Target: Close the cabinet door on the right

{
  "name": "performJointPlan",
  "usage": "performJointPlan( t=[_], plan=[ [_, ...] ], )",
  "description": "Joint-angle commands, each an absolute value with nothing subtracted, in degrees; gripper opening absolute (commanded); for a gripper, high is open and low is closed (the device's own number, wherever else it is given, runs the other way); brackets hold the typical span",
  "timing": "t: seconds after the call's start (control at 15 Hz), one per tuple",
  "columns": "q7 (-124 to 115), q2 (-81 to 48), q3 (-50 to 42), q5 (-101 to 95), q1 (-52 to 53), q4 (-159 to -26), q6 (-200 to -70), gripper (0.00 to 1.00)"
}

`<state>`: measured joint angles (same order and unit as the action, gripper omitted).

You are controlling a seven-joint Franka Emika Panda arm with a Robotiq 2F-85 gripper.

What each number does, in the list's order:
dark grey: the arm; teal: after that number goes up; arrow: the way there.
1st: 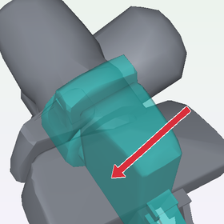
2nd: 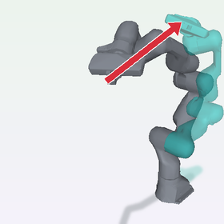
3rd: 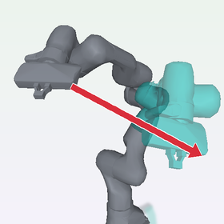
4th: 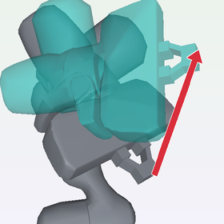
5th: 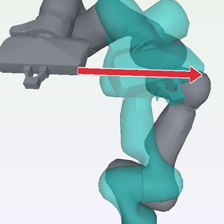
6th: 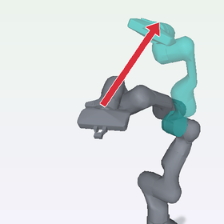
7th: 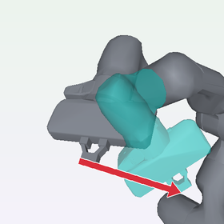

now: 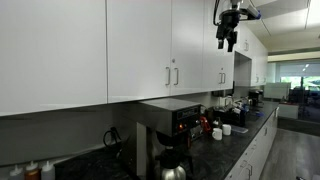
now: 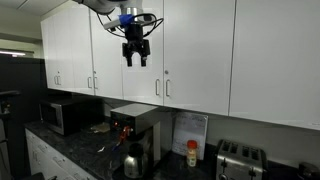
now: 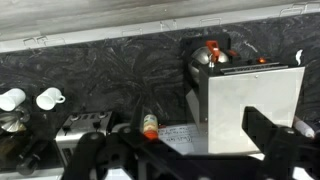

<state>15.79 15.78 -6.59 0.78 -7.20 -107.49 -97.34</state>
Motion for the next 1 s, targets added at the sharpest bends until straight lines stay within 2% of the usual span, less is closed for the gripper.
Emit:
performJointPlan(
  t=[0.0, 0.33, 0.4, 0.93],
  plan=[
    [15.85, 23.48, -7.52, 1.79, -5.98, -115.41, -92.78, 1.00],
    [18.26, 29.85, -9.87, 2.15, -5.88, -120.92, -82.91, 1.00],
    [16.38, 26.97, -8.67, 0.87, -5.55, -117.67, -84.89, 1.00],
    [17.31, 29.60, -9.94, 1.06, -5.50, -120.23, -83.13, 1.00]
  ],
)
